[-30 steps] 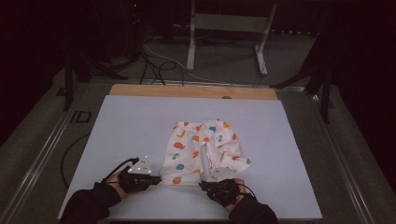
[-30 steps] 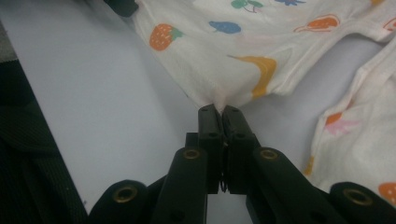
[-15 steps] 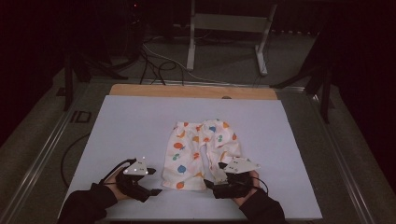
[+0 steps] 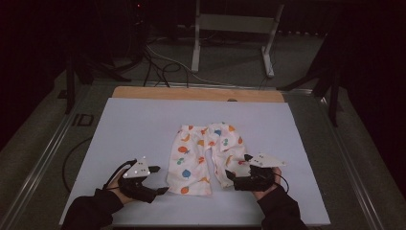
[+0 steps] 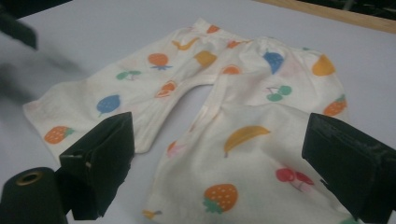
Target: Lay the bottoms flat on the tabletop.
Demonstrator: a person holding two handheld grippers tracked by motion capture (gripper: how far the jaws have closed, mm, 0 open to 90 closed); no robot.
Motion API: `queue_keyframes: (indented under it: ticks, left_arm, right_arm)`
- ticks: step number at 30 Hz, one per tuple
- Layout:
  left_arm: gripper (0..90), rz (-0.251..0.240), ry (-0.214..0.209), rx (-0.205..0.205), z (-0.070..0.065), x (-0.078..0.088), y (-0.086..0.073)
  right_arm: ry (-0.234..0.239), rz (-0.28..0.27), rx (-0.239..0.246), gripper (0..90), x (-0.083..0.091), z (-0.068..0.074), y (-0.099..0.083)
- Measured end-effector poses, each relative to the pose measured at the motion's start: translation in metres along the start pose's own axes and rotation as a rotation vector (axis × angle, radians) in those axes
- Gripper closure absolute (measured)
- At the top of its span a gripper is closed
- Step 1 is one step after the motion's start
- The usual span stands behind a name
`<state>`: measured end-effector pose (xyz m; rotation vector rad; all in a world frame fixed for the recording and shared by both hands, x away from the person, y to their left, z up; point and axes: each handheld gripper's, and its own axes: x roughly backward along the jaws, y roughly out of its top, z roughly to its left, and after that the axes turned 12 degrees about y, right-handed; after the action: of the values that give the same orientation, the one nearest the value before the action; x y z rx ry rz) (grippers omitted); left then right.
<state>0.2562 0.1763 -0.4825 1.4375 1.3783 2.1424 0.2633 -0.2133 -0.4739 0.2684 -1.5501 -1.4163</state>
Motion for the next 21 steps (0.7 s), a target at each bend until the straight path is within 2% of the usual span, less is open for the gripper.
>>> queue_keyframes:
  ticks: [3, 8, 10, 13, 15, 17, 19, 21]
  left_arm:
    - [67.7, -0.008, -0.024, -0.021, -0.004, -0.003, 0.002]
    - [86.3, 0.042, -0.056, -0.045, -0.008, -0.023, 0.005]
    - [89.1, 0.073, -0.053, -0.053, -0.008, -0.032, 0.007]
    - [90.0, 0.133, -0.024, -0.05, -0.005, -0.043, 0.007]
    - [90.0, 0.167, -0.019, -0.037, -0.002, -0.047, 0.004]
    - [90.0, 0.206, -0.008, -0.049, -0.001, -0.048, 0.0]
    - [90.0, 0.204, -0.015, -0.03, 0.001, -0.046, -0.003]
    - [90.0, 0.206, -0.009, -0.032, 0.001, -0.044, -0.004]
  right_arm:
    - [-0.014, -0.005, 0.007, 9.4, 0.002, 0.0, 0.0]
    - [-0.017, -0.009, 0.004, 9.7, 0.003, -0.001, 0.002]
    - [-0.016, -0.008, 0.0, 9.8, 0.003, -0.001, 0.001]
    - [-0.014, -0.004, 0.002, 9.8, 0.003, -0.001, 0.001]
    - [-0.018, -0.003, 0.008, 9.8, 0.003, 0.0, 0.001]
    - [-0.017, 0.002, 0.006, 9.8, 0.003, -0.001, 0.001]
    - [-0.014, -0.002, 0.003, 9.8, 0.003, -0.001, 0.001]
    - [-0.016, -0.003, 0.001, 9.8, 0.004, -0.002, 0.001]
